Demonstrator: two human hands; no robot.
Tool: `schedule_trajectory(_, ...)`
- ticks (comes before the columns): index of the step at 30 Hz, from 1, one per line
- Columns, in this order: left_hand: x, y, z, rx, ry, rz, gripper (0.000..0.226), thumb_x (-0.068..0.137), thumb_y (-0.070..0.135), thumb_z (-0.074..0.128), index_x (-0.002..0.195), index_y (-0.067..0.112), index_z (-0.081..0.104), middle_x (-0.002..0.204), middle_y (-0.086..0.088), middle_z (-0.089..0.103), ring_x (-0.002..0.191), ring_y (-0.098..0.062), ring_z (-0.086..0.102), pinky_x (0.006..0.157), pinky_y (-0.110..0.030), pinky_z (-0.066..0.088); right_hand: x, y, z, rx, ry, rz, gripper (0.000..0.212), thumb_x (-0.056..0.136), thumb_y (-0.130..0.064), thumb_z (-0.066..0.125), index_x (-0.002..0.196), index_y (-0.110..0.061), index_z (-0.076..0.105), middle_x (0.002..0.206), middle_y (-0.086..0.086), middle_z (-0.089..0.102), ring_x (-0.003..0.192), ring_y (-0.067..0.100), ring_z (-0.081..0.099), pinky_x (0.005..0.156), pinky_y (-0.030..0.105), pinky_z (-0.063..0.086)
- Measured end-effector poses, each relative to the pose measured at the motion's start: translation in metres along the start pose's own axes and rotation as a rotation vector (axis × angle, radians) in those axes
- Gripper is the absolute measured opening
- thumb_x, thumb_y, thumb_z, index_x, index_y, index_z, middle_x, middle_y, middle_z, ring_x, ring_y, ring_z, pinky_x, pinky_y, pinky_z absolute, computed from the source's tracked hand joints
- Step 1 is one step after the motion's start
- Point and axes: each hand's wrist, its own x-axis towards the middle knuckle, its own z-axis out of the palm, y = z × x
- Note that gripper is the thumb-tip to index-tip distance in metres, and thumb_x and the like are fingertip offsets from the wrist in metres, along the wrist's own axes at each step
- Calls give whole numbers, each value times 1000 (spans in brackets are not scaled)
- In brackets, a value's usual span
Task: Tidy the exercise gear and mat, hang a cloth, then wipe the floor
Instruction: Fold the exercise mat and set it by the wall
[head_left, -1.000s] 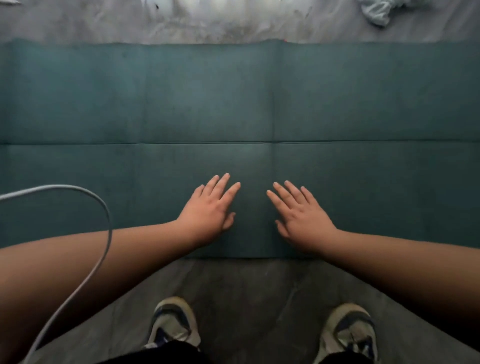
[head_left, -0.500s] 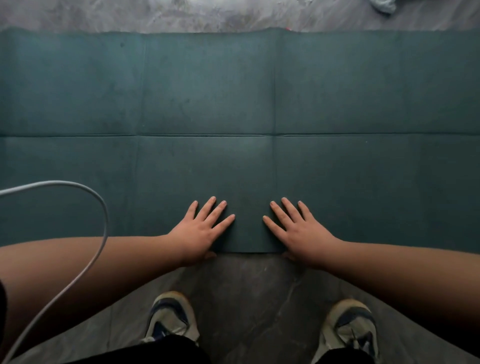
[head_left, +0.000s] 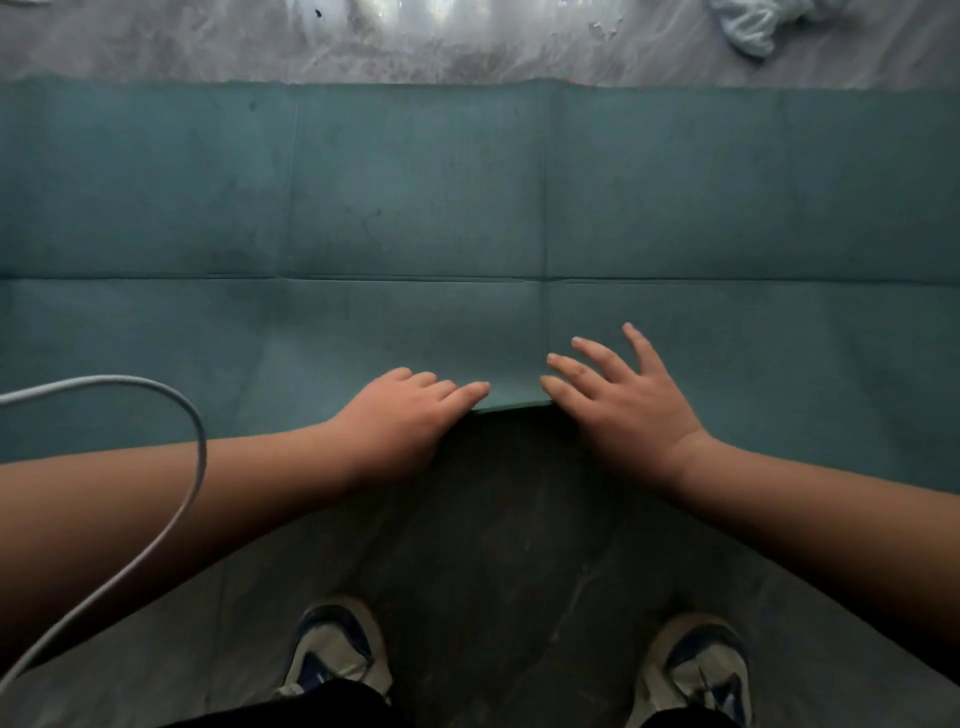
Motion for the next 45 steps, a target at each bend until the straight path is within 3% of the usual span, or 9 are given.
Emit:
schedule_trajectory(3,8,-17,-30,48,158,-40,65,75,22,33,138,20,45,95,2,69,79,-25,67,63,-32,45,18,12,-18,-26,86,76,51,92,-18,38,141,-14,50,145,9,52,133,35,49,107,69,28)
schedule_trajectory(11,45,-56,-105,185,316,-244,54,76,9,55,129,21,47,95,0,66,84,-29,62,69,-37,34,72,57,-79,-134,287,182,56,93,-15,43,148,-21,41,155,11,39,143,36,33,109,72,17)
schedule_trajectory(17,87,-79,-150,188,390,-391,61,89,14,45,146,25,25,131,0,53,117,-25,47,93,-42,33,90,61,-71,-158,214,87,65,89,-16,50,152,-18,35,160,11,28,150,33,18,114,70,9)
schedule_trajectory(20,107,-95,-156,202,459,-449,74,87,11,45,153,26,16,147,-2,39,132,-27,32,105,-45,25,107,69,-57,-97,68,214,84,77,-28,70,152,-20,34,161,8,25,150,31,17,114,70,7)
schedule_trajectory(25,126,-102,-135,174,488,-441,80,87,18,50,156,30,11,164,-7,10,151,-31,-2,120,-55,1,144,85,-42,-8,6,376,87,77,-28,68,154,-27,28,164,2,19,150,32,18,112,71,10)
schedule_trajectory(30,126,-104,-82,95,314,-335,72,91,35,42,155,35,11,164,-4,2,151,-27,-4,122,-50,2,170,97,-23,73,-42,492,88,75,-19,67,153,-28,28,162,3,26,148,31,25,109,68,24)
schedule_trajectory(35,142,-120,-42,60,147,-314,69,87,49,24,154,39,15,163,-7,16,151,-31,9,121,-53,11,184,109,6,147,-105,547,76,85,-22,65,152,-29,31,160,2,30,147,28,29,108,65,29)
schedule_trajectory(38,158,-131,-31,26,86,-373,67,87,50,4,153,43,-7,164,-1,-9,151,-26,-11,122,-49,-3,184,117,25,219,-160,513,62,100,-36,42,156,-33,16,165,-2,10,152,23,8,116,62,12)
schedule_trajectory(45,177,-143,-2,-104,1,-582,57,104,44,21,152,45,-11,165,0,-13,150,-27,-15,121,-52,-6,169,121,57,303,-260,459,63,101,-50,20,154,-36,-11,163,-8,-18,150,17,-18,118,56,-9)
